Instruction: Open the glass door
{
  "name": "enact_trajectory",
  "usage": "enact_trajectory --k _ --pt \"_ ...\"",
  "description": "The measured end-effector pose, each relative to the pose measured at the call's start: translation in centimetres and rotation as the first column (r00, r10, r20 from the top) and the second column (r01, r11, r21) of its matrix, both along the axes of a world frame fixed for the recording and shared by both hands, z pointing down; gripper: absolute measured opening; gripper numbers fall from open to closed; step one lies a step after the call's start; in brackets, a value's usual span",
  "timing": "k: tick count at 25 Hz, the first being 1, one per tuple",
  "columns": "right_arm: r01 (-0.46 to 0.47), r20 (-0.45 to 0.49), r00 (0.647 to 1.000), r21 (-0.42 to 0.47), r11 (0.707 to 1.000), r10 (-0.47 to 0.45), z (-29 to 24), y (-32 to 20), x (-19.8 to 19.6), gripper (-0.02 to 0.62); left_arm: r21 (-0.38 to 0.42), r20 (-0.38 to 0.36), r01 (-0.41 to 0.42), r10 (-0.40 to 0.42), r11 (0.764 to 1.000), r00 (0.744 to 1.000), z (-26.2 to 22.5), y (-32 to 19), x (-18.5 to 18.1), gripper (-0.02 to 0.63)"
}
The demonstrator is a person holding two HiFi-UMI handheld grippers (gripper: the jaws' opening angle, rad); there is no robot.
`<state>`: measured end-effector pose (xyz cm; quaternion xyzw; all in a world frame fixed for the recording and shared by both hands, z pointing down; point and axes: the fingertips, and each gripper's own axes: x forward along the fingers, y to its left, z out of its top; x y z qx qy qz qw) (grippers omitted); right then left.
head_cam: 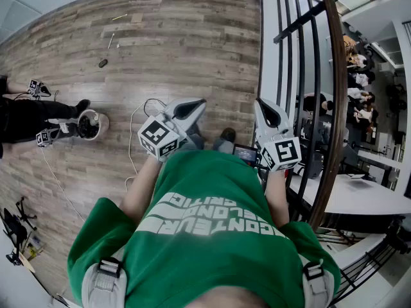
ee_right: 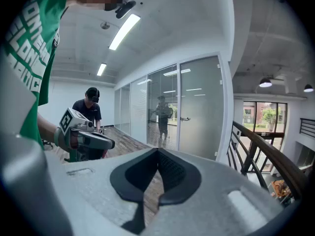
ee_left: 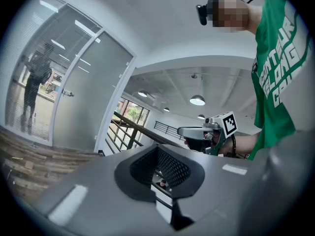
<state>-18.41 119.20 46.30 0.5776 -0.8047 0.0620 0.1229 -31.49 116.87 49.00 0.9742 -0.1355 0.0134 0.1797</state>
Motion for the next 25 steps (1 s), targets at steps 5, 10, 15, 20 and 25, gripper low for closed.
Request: enact_trajectory --k 5,10,15,20,25 --pt "-0.044 0.039 0.998 -0.023 0.999 0.045 0.4 3.8 2.2 -0.006 0.001 0.038 -0.119 0.119 0.993 0.992 0.0 4.2 3.6 0.015" --pt "-0.066 0.061 0.996 -0.027 0.997 0.068 1.1 6.3 4.7 -0.006 0.011 0.009 -0.131 0.131 0.991 0.991 -0.9 6.4 7.0 0.017" --pt "-0.07 0.057 0.996 0.008 0.998 0.07 0.1 7.7 6.7 -0.006 0.016 0.013 -0.157 0.157 0.987 0.988 -1.2 8.3 9.7 0.017" --pt "-0.105 0.055 0.993 0.031 0.994 0.103 -0.8 8.4 9.0 -0.007 0.046 0.015 -0.185 0.185 0.982 0.983 -2.3 8.9 12.4 0.017" --pt "-0.14 0.077 0.987 0.022 0.99 0.138 -0.1 8.9 11.3 -0.006 0.054 0.025 -0.2 0.198 0.978 0.98 -2.3 8.9 14.1 0.017"
